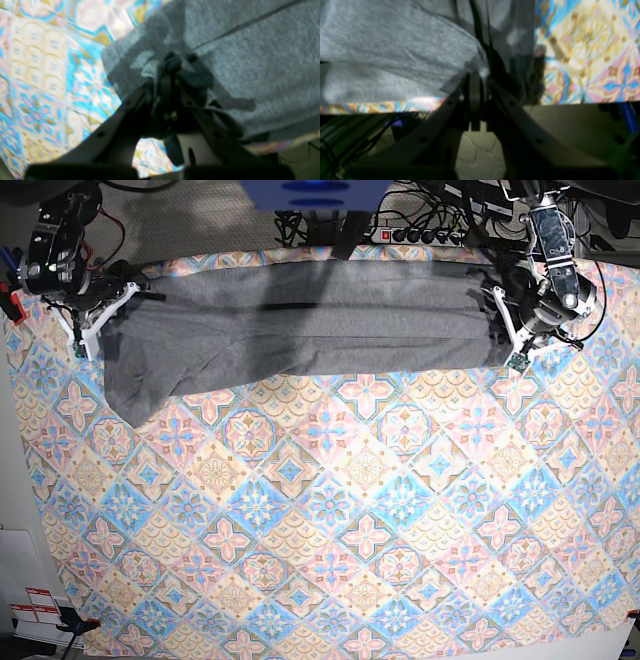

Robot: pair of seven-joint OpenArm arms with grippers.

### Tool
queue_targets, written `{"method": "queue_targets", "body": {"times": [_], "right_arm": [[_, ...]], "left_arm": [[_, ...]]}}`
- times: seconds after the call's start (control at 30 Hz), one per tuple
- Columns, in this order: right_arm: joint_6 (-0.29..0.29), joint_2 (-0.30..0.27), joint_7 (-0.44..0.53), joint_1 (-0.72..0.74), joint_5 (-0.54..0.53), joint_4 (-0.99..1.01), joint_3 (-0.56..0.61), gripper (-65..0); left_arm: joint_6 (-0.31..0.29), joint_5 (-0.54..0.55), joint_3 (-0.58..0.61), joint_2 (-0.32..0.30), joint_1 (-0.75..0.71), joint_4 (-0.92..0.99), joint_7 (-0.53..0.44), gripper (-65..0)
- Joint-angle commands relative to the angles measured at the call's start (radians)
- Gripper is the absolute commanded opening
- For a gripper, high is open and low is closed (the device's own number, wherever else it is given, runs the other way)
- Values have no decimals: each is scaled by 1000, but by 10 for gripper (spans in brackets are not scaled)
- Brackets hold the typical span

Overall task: Fold the T-shirt properly
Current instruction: 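Lay the folded hem onto the shoulder edge with both grippers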

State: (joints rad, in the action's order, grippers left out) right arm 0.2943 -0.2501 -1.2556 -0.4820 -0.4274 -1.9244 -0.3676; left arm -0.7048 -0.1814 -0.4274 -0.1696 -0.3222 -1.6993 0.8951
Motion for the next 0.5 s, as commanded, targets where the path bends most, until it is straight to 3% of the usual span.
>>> {"method": "queue_targets", "body": {"times": [0.0, 0.1, 0.3, 0.47], "right_arm": [[-2, -13, -5, 3, 0, -13, -8, -629], [-2, -12, -20, 7, 0, -13, -8, -581], [-2, -12, -20, 9, 0, -13, -8, -431], [-2, -12, -16, 9, 2, -14, -14, -339]], "left_arm": [[7, -3, -4, -15, 4, 0, 5, -641], [7, -3, -4, -15, 10, 77, 5, -595], [7, -3, -6, -25, 10, 124, 5, -437], [7, -3, -6, -26, 13, 124, 6, -389]]}}
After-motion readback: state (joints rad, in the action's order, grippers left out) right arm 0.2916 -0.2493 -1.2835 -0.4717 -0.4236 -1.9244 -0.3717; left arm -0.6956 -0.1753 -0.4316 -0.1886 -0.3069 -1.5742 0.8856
